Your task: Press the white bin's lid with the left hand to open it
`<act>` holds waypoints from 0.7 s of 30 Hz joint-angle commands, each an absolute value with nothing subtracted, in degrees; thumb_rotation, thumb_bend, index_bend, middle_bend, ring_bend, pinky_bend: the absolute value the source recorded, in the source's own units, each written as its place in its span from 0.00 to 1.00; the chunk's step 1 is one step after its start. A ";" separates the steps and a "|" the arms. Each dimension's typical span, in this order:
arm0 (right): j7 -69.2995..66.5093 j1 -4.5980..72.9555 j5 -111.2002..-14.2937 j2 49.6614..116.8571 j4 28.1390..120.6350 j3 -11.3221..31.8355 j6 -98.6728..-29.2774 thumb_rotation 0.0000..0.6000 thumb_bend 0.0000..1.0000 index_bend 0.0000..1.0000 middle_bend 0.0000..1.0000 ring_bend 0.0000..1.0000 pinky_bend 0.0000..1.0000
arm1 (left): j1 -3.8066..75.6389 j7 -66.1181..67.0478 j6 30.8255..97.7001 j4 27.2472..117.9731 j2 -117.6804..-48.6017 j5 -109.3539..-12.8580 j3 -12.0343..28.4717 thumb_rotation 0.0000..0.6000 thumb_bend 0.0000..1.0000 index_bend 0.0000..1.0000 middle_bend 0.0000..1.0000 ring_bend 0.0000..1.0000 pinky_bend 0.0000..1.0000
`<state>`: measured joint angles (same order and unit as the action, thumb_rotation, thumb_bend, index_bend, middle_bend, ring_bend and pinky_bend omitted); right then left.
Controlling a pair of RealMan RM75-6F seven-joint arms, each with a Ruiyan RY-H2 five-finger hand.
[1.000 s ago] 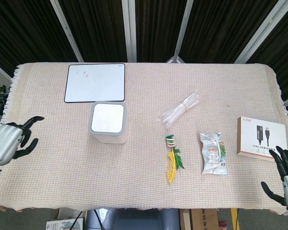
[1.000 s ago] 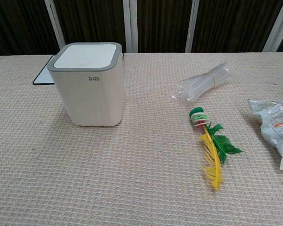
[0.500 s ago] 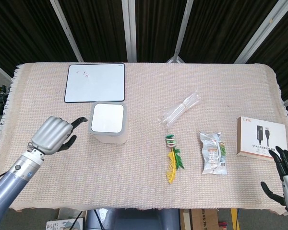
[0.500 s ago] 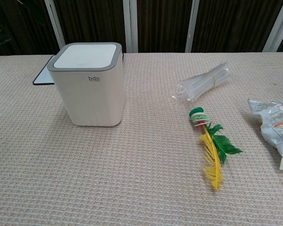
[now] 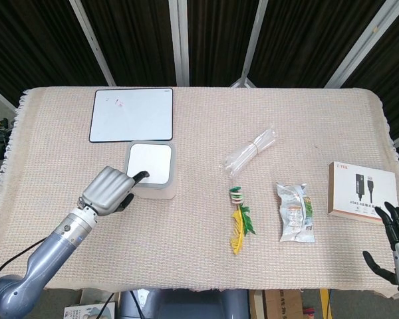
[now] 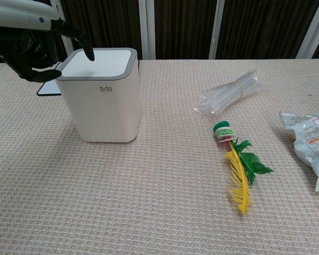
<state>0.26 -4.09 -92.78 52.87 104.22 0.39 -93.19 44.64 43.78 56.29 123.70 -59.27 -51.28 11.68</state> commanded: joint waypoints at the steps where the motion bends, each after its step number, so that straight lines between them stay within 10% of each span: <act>1: 0.02 -4.24 -92.84 52.71 104.20 0.38 -93.47 1.00 0.27 0.12 0.06 0.02 0.01 | 45.79 44.87 56.74 122.89 -60.48 -49.97 10.78 1.00 0.65 0.24 0.88 0.74 0.64; 21: -0.93 -4.25 -92.23 52.33 103.69 0.34 -93.01 1.00 0.27 0.12 0.06 0.02 0.01 | 48.97 50.96 60.72 122.20 -63.73 -47.26 5.87 1.00 0.65 0.26 0.88 0.74 0.64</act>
